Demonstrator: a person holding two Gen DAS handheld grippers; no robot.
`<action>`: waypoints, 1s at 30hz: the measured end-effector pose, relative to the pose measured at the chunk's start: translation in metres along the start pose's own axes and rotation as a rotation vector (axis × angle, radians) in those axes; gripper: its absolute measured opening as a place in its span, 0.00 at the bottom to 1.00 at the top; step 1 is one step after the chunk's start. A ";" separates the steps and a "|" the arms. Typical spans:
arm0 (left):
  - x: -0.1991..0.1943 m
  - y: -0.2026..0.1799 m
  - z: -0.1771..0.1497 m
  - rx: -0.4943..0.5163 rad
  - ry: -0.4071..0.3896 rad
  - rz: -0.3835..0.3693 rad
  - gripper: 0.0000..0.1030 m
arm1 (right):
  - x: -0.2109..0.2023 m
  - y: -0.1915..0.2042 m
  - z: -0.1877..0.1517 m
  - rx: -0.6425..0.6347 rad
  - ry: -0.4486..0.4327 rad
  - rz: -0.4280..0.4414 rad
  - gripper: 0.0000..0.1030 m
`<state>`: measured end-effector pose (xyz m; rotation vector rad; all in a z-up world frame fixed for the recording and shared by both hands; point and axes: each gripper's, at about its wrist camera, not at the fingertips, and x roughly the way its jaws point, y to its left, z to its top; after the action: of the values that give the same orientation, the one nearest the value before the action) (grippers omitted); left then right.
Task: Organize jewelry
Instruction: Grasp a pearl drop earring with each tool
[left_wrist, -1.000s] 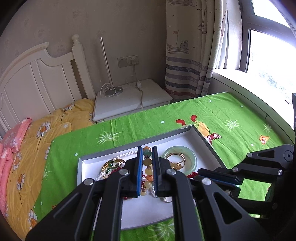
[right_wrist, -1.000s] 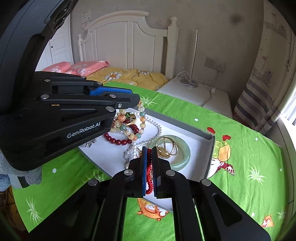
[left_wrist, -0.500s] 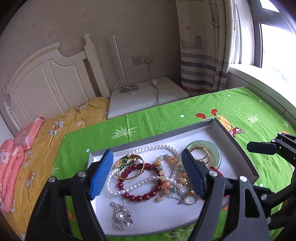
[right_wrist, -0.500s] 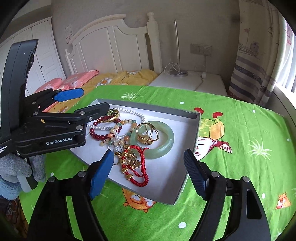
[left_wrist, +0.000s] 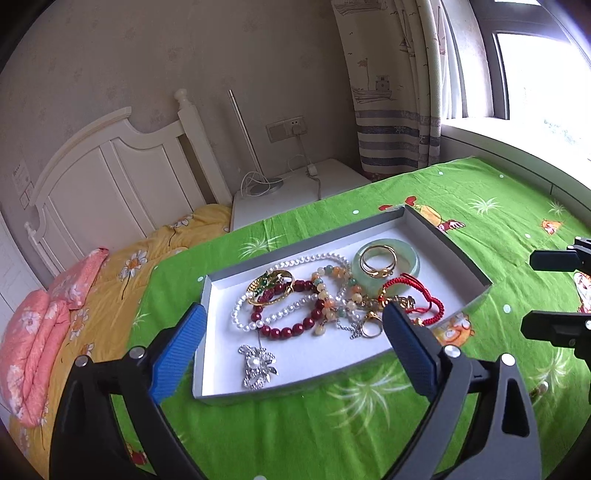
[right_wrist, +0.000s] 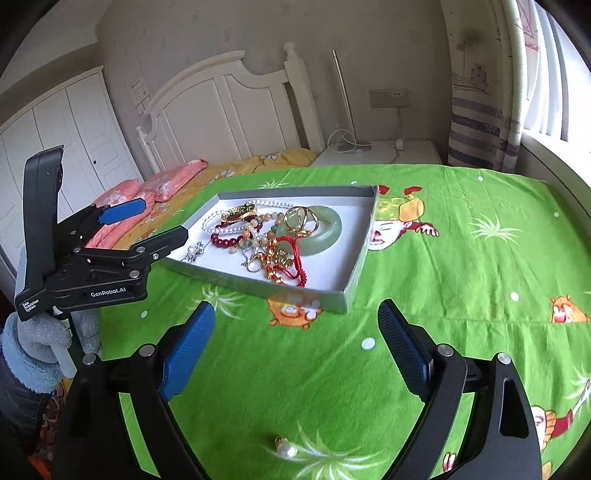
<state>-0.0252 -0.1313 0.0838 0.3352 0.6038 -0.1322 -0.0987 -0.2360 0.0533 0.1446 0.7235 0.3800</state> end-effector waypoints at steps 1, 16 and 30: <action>-0.005 0.000 -0.006 -0.016 0.004 -0.009 0.92 | -0.003 0.001 -0.007 0.000 0.005 -0.007 0.84; -0.044 0.022 -0.083 -0.116 0.059 0.026 0.93 | -0.025 -0.003 -0.051 0.071 0.039 -0.044 0.84; -0.094 -0.007 -0.136 -0.064 0.060 -0.240 0.93 | -0.010 0.040 -0.073 -0.164 0.197 -0.089 0.78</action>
<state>-0.1761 -0.0888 0.0305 0.2044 0.7047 -0.3334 -0.1660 -0.2028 0.0159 -0.0807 0.8862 0.3698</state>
